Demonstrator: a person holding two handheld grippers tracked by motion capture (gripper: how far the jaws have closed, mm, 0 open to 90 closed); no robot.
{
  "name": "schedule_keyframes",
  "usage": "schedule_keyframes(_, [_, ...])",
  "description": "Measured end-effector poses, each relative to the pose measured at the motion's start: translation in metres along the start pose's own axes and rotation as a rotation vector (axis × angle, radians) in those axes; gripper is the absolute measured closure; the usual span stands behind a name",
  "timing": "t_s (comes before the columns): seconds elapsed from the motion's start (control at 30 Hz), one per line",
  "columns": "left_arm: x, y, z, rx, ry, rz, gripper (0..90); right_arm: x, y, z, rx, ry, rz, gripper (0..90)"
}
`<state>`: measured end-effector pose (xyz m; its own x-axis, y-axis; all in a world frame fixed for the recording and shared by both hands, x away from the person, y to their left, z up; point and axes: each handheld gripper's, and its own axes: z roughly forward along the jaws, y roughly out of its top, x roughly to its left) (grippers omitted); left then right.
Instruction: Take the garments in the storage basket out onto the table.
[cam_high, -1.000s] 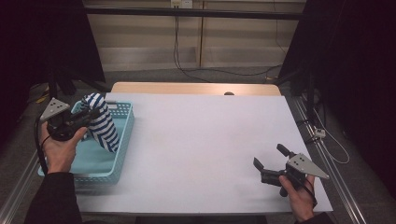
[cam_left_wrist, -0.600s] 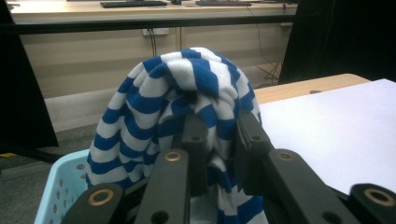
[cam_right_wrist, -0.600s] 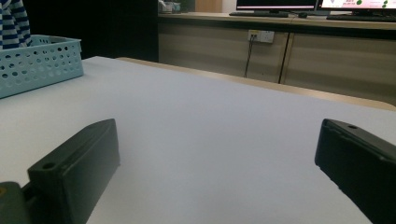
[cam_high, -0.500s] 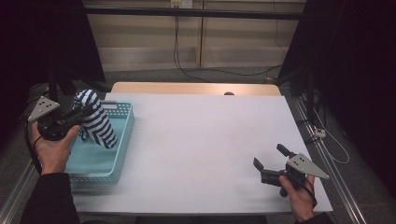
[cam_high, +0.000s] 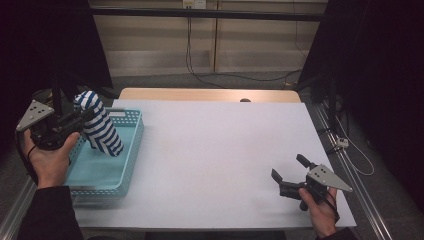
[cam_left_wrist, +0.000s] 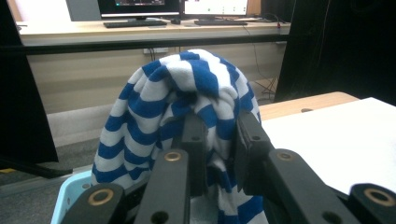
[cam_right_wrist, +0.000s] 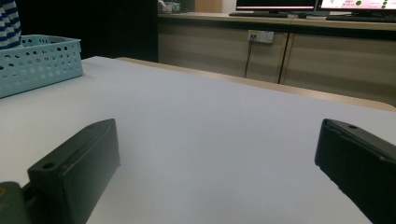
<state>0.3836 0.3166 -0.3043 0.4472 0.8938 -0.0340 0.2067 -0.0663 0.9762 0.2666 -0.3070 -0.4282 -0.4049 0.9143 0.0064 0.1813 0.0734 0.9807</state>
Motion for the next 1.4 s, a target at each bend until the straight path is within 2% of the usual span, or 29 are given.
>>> schedule_keyframes(0.33, [-0.009,0.014,-0.01,-0.033,0.002,0.025,76.8,0.0,0.0,-0.001,-0.004,0.004,-0.003,0.0])
schedule_keyframes(0.4, [-0.011,0.015,-0.011,-0.038,0.0,0.019,76.8,0.0,0.0,-0.001,-0.004,0.004,-0.002,0.0])
schedule_keyframes(0.53, [-0.012,0.019,-0.016,-0.028,-0.005,0.022,76.8,0.0,0.0,0.0,-0.002,0.004,-0.001,0.0])
schedule_keyframes(0.6, [-0.016,0.021,-0.017,-0.039,0.009,0.02,76.8,0.0,0.0,0.0,-0.002,0.004,-0.003,0.0])
schedule_keyframes(0.8, [-0.023,0.031,-0.024,-0.075,-0.004,0.031,76.7,0.0,0.0,0.0,-0.003,0.004,-0.003,0.0])
schedule_keyframes(0.87, [-0.024,0.032,-0.025,-0.07,-0.005,0.042,76.8,0.0,0.0,0.0,-0.002,0.004,-0.002,0.0])
schedule_keyframes(0.9, [-0.026,0.033,-0.025,-0.079,-0.006,0.029,76.8,0.0,0.0,0.0,-0.002,0.004,-0.003,0.0])
schedule_keyframes(0.97, [-0.027,0.035,-0.026,-0.075,-0.007,0.042,76.8,0.0,0.0,0.0,-0.003,0.005,-0.003,0.0])
schedule_keyframes(1.2, [-0.037,0.042,-0.026,-0.094,-0.022,0.031,76.7,0.0,0.0,0.0,-0.004,0.005,-0.002,0.0])
schedule_keyframes(1.4, [-0.038,0.043,-0.021,-0.096,-0.024,0.039,76.7,0.0,0.0,0.0,-0.004,0.006,-0.002,0.0])
